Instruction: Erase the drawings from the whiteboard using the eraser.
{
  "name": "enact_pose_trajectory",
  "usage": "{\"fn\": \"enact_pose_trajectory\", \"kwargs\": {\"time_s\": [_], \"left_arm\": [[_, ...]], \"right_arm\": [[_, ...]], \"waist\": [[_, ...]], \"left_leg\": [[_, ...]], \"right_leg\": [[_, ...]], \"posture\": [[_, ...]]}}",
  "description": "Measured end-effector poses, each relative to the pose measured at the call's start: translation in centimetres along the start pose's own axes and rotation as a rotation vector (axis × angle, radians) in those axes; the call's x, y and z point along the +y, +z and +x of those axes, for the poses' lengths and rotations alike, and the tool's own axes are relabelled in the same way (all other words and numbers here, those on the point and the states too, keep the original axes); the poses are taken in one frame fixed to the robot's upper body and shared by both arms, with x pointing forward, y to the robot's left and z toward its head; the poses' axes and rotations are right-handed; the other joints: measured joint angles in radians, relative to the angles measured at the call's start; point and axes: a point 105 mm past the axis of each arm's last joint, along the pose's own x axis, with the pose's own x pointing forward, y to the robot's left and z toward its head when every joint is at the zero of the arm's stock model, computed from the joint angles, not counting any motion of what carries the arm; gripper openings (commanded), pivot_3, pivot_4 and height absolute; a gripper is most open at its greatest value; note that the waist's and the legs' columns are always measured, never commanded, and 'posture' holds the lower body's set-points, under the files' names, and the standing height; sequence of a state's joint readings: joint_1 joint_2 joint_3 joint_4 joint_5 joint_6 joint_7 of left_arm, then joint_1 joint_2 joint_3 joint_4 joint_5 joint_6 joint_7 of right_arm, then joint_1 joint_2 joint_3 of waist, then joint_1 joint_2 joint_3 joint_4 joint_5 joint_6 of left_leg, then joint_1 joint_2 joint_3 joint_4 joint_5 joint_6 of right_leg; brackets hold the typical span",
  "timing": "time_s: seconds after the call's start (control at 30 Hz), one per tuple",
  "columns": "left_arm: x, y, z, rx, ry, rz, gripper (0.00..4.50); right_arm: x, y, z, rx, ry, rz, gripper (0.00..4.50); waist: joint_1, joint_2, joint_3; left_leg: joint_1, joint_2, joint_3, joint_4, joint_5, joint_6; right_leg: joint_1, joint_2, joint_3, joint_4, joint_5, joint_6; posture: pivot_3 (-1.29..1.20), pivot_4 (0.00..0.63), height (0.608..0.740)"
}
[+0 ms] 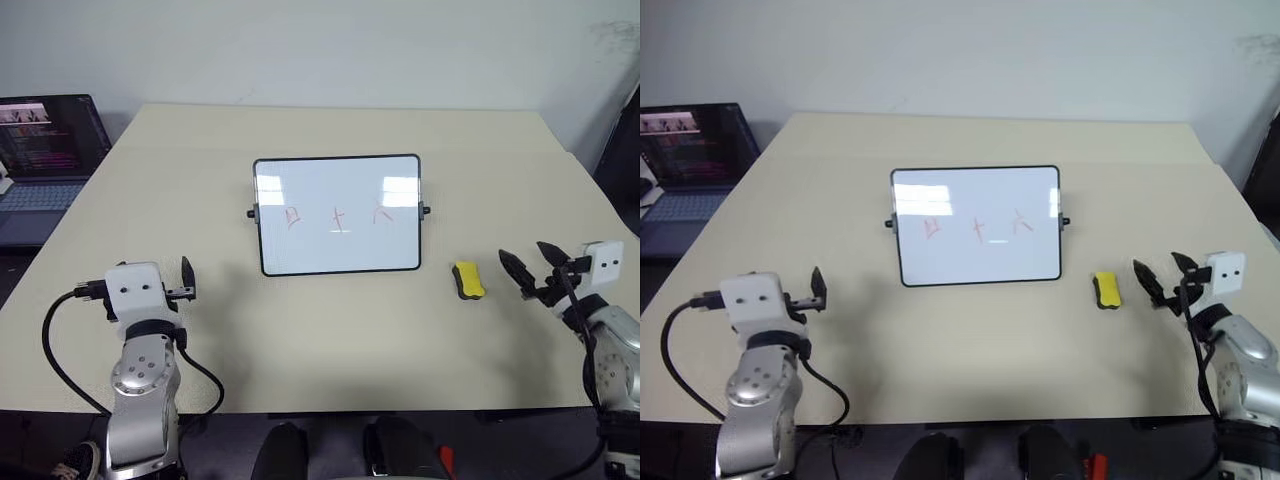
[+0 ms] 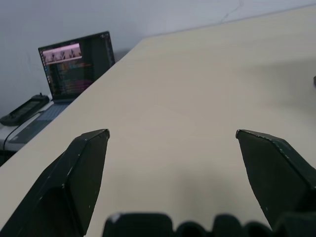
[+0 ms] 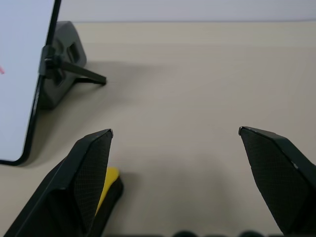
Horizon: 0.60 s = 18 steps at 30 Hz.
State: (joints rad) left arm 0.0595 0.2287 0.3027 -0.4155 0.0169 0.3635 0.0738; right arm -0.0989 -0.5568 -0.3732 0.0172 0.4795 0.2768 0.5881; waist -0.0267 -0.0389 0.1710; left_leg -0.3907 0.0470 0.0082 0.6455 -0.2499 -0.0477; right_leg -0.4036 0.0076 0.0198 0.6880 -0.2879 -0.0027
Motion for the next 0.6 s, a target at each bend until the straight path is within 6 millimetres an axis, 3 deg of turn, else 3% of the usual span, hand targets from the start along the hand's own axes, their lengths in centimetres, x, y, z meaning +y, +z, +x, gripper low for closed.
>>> {"fn": "enact_pose_trajectory", "kwargs": {"time_s": [0.2, 0.27, 0.43, 0.6], "left_arm": [[-1.1, -1.3, 1.2, 0.032, -0.024, -0.028, 4.50], [-1.6, -0.9, 1.7, 0.020, -0.073, -0.054, 4.50], [-2.7, 3.8, 3.2, -0.138, -0.325, -0.075, 4.50], [-5.3, 7.8, 2.3, -0.247, -0.691, -0.095, 4.50]], "right_arm": [[-1.2, 0.0, -1.1, 0.017, -0.074, -0.015, 4.47], [-1.2, -0.3, -1.6, 0.029, -0.089, -0.011, 4.47], [0.1, 2.2, -2.8, -0.045, -0.095, -0.011, 4.47], [2.5, 2.0, -3.7, -0.053, -0.059, 0.072, 4.47]], "waist": [[0.001, 0.000, 0.000], [0.001, 0.000, 0.000], [0.000, 0.001, 0.000], [0.000, 0.001, 0.000]], "left_leg": [[0.000, -0.001, 0.001, 0.000, 0.000, 0.000], [-0.002, 0.000, 0.001, 0.000, 0.000, 0.000], [-0.001, 0.000, 0.001, 0.000, 0.000, 0.000], [-0.001, 0.000, 0.001, 0.000, 0.000, 0.000]], "right_leg": [[0.001, 0.000, -0.001, 0.000, 0.000, 0.001], [-0.001, 0.001, -0.001, -0.001, 0.000, 0.000], [0.000, 0.001, -0.001, -0.001, 0.000, 0.001], [0.000, 0.001, -0.001, -0.001, -0.001, 0.002]], "posture": [[0.00, 0.150, 0.740], [0.00, 0.150, 0.740], [0.00, 0.150, 0.740], [0.00, 0.150, 0.740]]}}
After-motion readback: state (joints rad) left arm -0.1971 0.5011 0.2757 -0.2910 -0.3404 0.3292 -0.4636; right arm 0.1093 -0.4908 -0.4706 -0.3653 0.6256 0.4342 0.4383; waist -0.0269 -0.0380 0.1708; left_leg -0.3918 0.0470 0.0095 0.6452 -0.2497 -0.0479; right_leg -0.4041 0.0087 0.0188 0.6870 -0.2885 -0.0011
